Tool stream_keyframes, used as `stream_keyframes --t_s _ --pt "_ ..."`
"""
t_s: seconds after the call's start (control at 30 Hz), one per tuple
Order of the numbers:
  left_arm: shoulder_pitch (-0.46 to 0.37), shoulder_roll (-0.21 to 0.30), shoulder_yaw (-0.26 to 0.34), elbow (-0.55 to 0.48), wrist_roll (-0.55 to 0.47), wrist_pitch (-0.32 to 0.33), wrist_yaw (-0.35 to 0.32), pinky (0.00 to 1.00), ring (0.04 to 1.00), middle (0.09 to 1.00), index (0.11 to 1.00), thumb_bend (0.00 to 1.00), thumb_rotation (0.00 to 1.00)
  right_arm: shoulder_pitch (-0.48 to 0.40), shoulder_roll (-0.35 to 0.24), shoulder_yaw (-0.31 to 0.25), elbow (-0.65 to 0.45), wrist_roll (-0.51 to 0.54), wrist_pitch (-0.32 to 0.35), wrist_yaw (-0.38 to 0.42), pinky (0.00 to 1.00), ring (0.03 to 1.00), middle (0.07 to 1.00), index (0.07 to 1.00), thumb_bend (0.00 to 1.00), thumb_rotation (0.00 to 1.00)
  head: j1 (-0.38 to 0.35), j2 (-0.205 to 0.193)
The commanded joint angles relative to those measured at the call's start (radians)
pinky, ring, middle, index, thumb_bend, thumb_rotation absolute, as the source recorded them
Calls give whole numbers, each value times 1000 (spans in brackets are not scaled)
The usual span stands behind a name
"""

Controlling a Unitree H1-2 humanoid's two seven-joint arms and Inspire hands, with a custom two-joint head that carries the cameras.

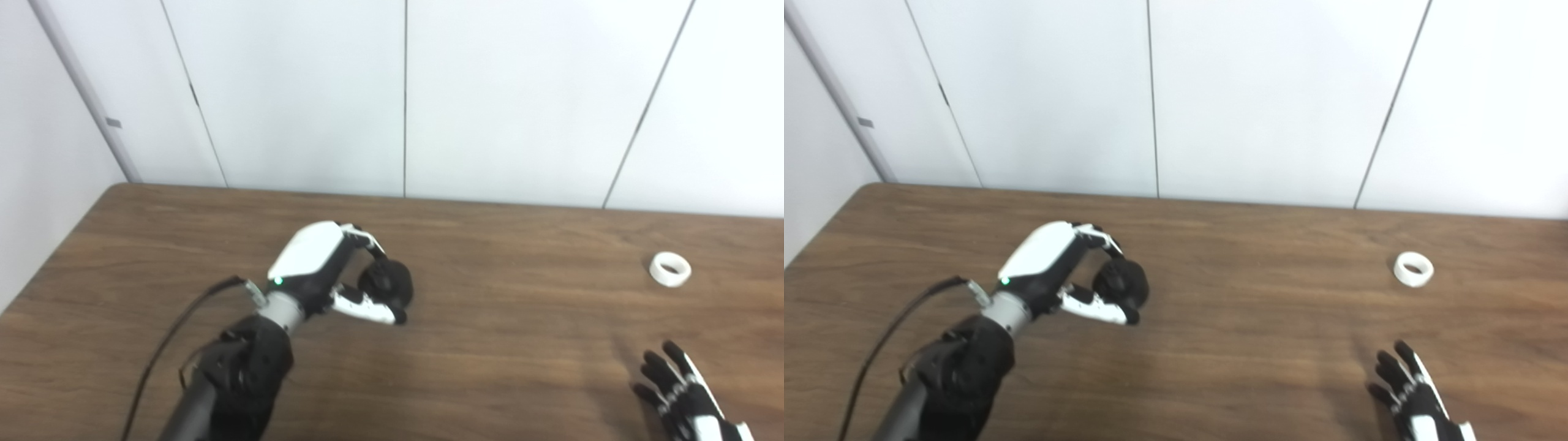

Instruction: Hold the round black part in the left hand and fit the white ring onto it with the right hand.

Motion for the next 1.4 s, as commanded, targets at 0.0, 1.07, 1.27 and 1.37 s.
stream_keyframes --t_s 0.0,1.07,1.27,1.37 --pt "-7 -11 -19 -43 41 -39 38 1000 896 772 482 524 53 -2 23 5 -37 -9 1 -8 844 913 895 941 607 942 -5 8" --pt "152 -102 -172 192 188 -269 246 995 883 784 484 525 56 -46 42 58 -92 -4 93 -68 837 907 904 932 594 927 -73 86" --pt "153 -104 -183 219 207 -263 258 988 888 777 484 525 57 -48 36 60 -97 -8 95 -68 831 905 903 940 585 944 -70 92" --pt "155 -105 -185 219 212 -254 252 997 895 782 484 525 57 -48 35 59 -97 -8 95 -69 837 903 898 942 590 946 -70 94"
